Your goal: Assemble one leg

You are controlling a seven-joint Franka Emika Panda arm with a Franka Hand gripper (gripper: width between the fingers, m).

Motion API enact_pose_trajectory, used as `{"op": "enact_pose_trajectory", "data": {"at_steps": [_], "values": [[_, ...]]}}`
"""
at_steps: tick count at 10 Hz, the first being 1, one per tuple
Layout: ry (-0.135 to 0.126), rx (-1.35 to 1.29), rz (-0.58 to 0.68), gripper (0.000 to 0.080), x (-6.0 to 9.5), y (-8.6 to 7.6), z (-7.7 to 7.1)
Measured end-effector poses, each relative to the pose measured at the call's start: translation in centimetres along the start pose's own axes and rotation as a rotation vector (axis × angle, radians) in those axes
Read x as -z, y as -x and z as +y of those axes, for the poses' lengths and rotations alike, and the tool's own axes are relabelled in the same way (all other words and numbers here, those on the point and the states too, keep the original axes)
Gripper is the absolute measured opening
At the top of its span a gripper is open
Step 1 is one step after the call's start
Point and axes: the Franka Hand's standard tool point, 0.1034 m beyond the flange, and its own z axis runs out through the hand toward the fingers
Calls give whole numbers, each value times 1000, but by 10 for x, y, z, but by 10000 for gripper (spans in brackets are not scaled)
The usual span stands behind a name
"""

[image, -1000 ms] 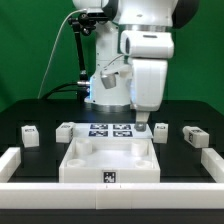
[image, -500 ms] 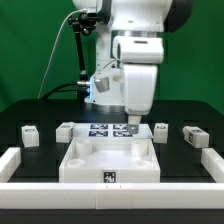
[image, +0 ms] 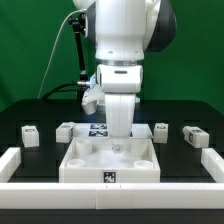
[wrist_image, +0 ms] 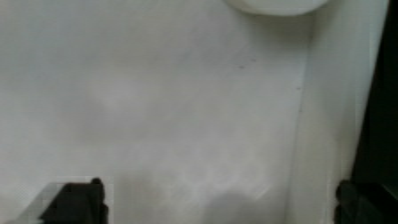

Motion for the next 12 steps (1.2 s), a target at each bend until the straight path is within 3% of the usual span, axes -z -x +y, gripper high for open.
{"op": "enact_pose_trajectory", "data": {"at_steps": [6,9,12], "values": [[3,-26,-1,650,1,-3,0],[14,-116,-16,650,25,-13,-5],[-23,-124,-9,650,4,-13,-18]]}}
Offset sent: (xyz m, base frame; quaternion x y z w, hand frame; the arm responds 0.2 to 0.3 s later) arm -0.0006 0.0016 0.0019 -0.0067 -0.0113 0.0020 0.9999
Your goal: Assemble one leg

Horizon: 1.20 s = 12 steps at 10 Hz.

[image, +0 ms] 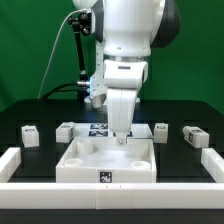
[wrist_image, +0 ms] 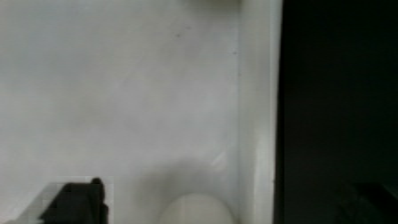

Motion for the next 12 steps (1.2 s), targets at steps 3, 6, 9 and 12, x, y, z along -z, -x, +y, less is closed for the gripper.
{"op": "enact_pose_trajectory", "data": {"at_steps": [3,6,9,12], "values": [[-23,-4,3,650,-16,2,-1],[-25,-4,5,564,-20,1,-3],[-27,-4,5,246,-21,1,-3],[-20,-4,7,62,-20,1,-2]]}}
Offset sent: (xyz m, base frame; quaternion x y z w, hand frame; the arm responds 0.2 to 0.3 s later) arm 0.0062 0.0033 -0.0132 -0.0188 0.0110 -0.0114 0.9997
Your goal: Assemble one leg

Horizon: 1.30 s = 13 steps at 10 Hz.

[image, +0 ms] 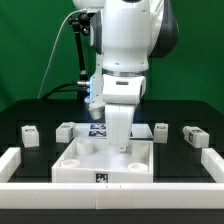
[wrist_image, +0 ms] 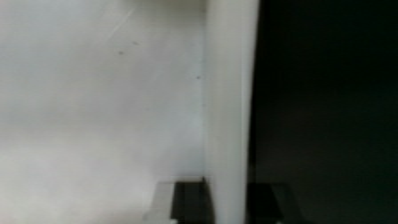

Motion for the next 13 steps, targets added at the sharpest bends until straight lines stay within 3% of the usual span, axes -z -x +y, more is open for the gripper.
{"op": "enact_pose_trajectory", "data": {"at_steps": [6,9,13], "values": [[7,3,2,63,1,0,2],[42,223,3,64,1,-2,18],[42,215,4,64,0,-1,18]]}}
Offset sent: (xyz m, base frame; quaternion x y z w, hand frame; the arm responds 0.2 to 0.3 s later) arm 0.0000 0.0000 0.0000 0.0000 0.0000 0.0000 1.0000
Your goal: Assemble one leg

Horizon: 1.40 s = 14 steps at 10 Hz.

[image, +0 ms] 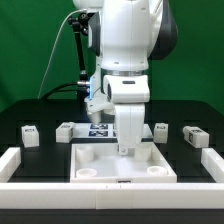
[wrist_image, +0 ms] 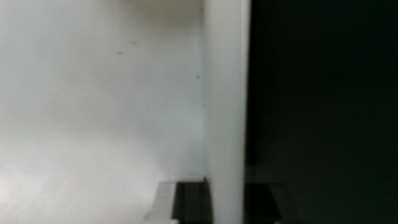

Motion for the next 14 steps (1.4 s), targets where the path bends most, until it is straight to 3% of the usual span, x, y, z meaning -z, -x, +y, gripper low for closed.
{"op": "enact_pose_trajectory", "data": {"at_steps": [3,6,9,14], "values": [[3,-37,14,64,0,-29,4],[15,-11,26,64,1,-62,19],[15,-42,37,64,1,-88,21],[13,-81,34,64,2,-88,22]]}}
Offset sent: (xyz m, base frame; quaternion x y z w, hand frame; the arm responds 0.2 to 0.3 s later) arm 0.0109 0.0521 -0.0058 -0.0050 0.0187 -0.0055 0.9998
